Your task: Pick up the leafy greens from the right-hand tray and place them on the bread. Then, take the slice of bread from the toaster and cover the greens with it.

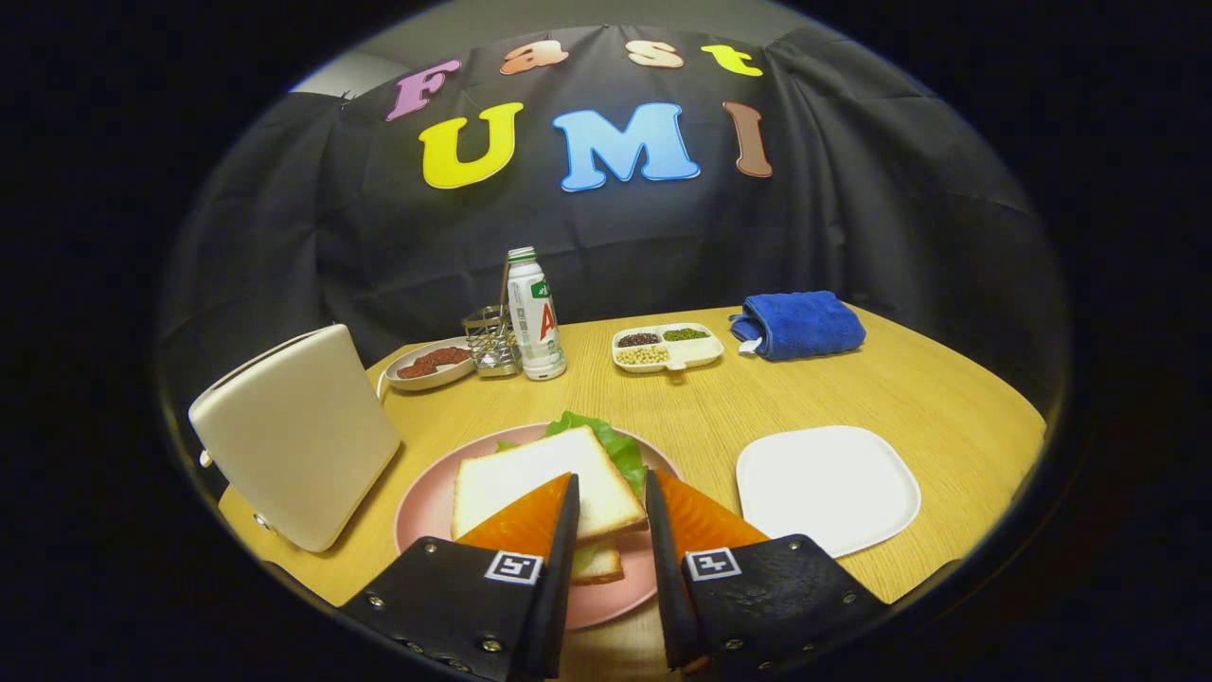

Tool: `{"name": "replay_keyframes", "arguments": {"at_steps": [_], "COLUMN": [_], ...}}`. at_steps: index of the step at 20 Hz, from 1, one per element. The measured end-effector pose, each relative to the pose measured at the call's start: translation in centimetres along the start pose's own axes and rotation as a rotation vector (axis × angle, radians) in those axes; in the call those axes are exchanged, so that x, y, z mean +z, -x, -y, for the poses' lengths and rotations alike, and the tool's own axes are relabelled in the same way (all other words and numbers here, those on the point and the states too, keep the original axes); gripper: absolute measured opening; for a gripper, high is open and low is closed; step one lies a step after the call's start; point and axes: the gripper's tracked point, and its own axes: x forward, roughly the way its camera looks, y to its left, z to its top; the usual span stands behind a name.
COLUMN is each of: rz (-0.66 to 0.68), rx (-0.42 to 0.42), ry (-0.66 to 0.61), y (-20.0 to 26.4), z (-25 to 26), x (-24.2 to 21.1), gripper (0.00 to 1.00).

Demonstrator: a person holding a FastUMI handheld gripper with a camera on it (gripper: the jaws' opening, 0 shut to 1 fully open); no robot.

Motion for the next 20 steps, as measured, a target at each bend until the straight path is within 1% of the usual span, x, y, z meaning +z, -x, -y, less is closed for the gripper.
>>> {"name": "replay_keyframes", "arguments": {"at_steps": [2,3,4,5,6,7,8,11,15,20], "rz": [0.005,0.005,0.005,0.009,0.008,0.011,0.015,0.024,0.032,0.111], "rx": [-0.008,-0.002,-0.003,0.003,0.011,0.017,0.021,0.039,0.078,0.103], "ry": [0.012,0.020,0.029,0.034,0.036,0.042,0.051,0.079,0.080,0.110], "y": [0.0,0.0,-0.1,0.0,0.0,-0.2,0.0,0.2,0.5,1.6], "z": [0.2,0.1,0.2,0.0,-0.2,-0.3,-0.4,-0.8,-1.0,0.0], "x": [0.0,0.0,-0.1,0.0,-0.1,-0.1,0.1,0.5,2.2,7.8], "gripper": [0.42,0.49,0.67,0.70,0.77,0.85,0.99,1.00,0.99,0.99]}}
